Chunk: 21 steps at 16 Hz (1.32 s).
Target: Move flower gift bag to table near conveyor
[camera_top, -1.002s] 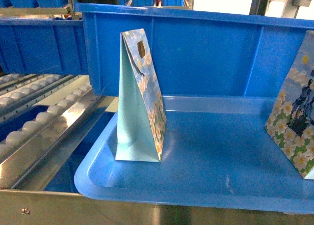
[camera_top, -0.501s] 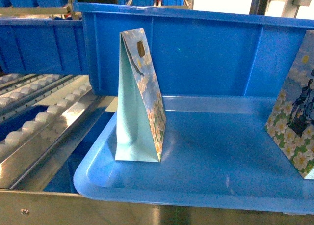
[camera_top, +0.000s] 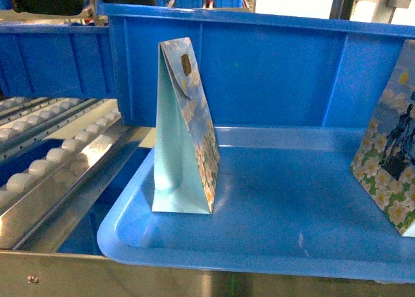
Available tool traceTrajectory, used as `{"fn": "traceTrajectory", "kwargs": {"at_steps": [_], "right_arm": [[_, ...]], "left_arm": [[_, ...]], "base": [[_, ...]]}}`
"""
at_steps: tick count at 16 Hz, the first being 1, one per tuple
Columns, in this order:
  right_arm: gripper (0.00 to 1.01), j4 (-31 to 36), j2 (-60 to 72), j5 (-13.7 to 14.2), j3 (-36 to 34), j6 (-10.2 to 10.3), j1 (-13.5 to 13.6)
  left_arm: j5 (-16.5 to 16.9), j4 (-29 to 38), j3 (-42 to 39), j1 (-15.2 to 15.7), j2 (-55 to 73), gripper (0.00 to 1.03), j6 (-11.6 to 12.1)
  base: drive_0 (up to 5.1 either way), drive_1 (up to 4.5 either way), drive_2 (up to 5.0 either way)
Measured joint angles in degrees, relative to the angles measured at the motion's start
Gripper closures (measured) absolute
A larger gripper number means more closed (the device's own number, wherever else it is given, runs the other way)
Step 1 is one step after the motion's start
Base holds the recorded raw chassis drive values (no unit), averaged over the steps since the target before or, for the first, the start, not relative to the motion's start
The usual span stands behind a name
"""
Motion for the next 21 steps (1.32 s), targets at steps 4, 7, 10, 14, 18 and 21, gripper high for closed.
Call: {"fn": "traceTrajectory", "kwargs": {"at_steps": [4, 7, 10, 14, 18, 21], "right_arm": [[0.03, 1.27, 6.14, -0.02, 1.40, 0.00, 0.17], [0.03, 1.36, 8.26, -0.04, 2.67, 0.07, 0.55], [0.20, 1.55, 9.97, 0.17, 3.17, 0.48, 0.46], [0.66, 2.82, 10.01, 0.66, 3.17, 0.68, 0.55], [0.98, 2.82, 7.89, 0.00, 2.01, 1.77, 0.52], [0.98, 3.15, 3.19, -1.60, -0.83, 3.30, 0.42]], "left_arm": [[0.02, 0.02, 0.00, 0.00, -0.02, 0.05, 0.00], [0.00, 0.02, 0.00, 0.00, -0.02, 0.05, 0.00], [0.02, 0.02, 0.00, 0.00, -0.02, 0.05, 0.00], [0.00, 0.02, 0.00, 0.00, -0.02, 0.05, 0.00], [0.00, 0.00, 0.00, 0.00, 0.00, 0.05, 0.00], [0.00, 0.02, 0.00, 0.00, 0.00, 0.05, -0.02]], "base": [[0.0, 0.00, 0.0], [0.0, 0.00, 0.0], [0.0, 0.00, 0.0], [0.0, 0.00, 0.0], [0.0, 0.00, 0.0], [0.0, 0.00, 0.0]]}}
